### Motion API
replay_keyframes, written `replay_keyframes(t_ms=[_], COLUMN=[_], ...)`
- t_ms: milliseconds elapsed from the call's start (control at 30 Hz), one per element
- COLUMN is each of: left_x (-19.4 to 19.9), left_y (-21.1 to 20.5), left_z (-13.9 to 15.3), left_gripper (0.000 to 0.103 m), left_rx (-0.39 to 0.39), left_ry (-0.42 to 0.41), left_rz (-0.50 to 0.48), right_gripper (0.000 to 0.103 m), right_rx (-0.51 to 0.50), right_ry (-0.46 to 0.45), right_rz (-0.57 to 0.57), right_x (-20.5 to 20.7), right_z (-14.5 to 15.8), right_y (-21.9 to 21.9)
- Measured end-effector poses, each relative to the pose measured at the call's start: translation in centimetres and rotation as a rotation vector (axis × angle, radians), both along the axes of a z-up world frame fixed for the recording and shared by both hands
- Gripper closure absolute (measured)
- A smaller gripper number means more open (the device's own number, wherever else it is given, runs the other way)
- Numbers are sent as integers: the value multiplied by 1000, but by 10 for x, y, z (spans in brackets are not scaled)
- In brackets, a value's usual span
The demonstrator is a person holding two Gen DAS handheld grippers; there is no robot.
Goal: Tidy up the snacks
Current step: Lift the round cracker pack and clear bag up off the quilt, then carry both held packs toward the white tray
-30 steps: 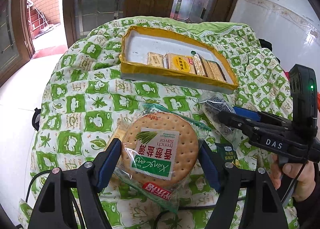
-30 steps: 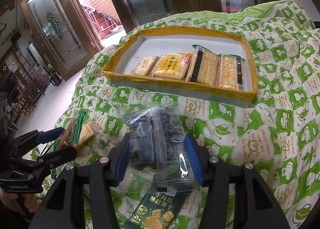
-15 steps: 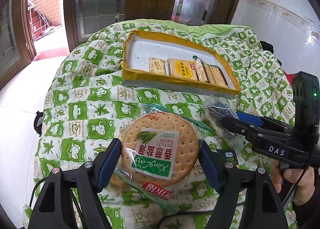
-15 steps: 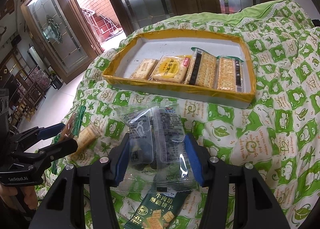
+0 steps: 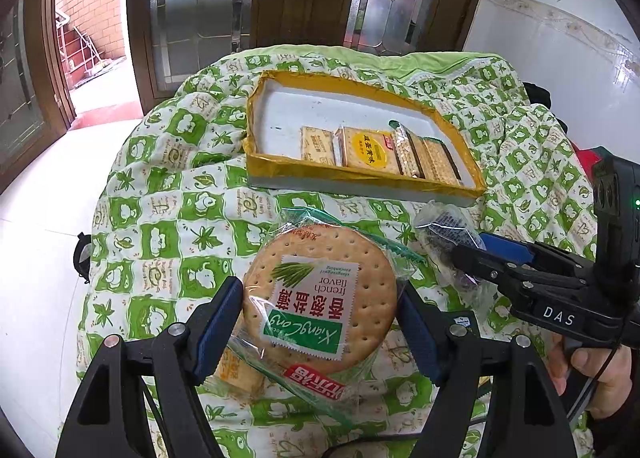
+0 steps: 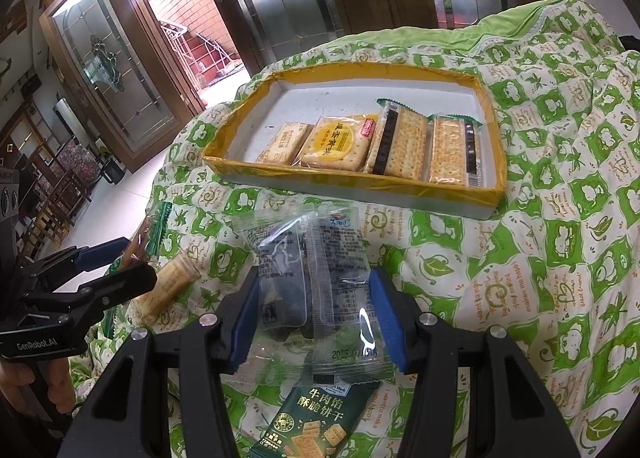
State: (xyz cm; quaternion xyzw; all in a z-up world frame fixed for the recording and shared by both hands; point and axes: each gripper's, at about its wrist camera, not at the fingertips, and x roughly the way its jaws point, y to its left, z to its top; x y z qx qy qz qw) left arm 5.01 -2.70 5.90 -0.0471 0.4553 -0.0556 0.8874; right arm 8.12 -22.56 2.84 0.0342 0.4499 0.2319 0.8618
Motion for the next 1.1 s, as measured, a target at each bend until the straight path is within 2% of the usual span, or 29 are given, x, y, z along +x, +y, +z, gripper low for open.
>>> replay_keyframes(t_ms=[867,1100], left_x=[29,43], left_y=[-10,-14], left_z=[5,11], left_gripper=[24,24], left_rx=[19,31], left_ry=[-7,-16], left_rz=[-38,-53], right_gripper=[50,50], right_rx=[47,13], right_ry=[-7,2], right_rz=[-75,-120], right_x=[11,23], right_z=[18,22], right_y=[-18,-21])
